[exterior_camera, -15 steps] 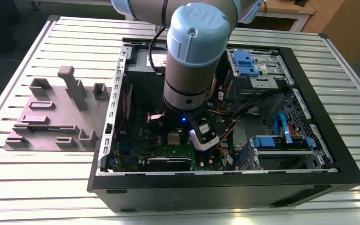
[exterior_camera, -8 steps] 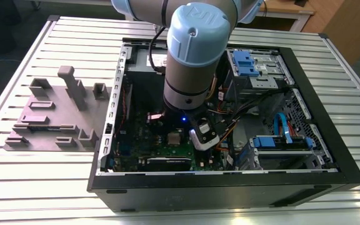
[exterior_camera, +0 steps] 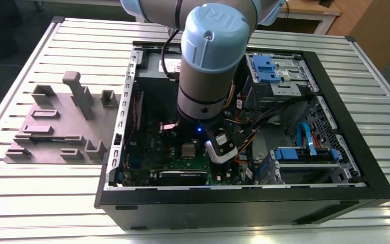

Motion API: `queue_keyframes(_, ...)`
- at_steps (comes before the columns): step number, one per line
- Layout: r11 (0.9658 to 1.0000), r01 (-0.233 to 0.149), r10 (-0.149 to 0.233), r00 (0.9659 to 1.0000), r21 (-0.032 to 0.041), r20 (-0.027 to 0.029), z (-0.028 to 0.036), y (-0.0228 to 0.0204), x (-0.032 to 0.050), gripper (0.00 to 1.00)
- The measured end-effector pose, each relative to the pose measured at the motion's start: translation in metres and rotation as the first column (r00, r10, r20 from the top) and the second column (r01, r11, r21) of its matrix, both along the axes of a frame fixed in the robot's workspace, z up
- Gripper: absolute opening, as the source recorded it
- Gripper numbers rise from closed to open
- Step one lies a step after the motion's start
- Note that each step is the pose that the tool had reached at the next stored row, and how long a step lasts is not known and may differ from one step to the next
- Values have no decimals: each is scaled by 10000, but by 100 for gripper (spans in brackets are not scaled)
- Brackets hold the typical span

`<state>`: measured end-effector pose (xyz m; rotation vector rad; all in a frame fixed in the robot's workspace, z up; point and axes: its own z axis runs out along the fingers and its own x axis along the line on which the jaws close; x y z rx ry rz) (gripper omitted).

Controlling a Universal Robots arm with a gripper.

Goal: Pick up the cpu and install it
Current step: 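Place the cpu into insertion slot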

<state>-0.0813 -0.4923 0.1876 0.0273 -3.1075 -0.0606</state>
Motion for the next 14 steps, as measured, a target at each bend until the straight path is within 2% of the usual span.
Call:
queue_keyframes(4, 10000, 0, 0, 10000, 2, 1, -3, 0, 0, 53)
queue_keyframes(5, 10000, 0, 0, 10000, 3, 1, -3, 0, 0, 59)
queue_keyframes(7, 10000, -1, 1, 10000, 2, 2, -4, 0, 1, 59)
queue_keyframes(8, 10000, -1, 1, 10000, 2, 1, -4, 0, 1, 65)
queue_keyframes(9, 10000, -1, 1, 10000, 4, 2, -3, 1, 1, 65)
queue_keyframes(14, 10000, 1, -1, 10000, 1, -11, 75, 0, -1, 65)
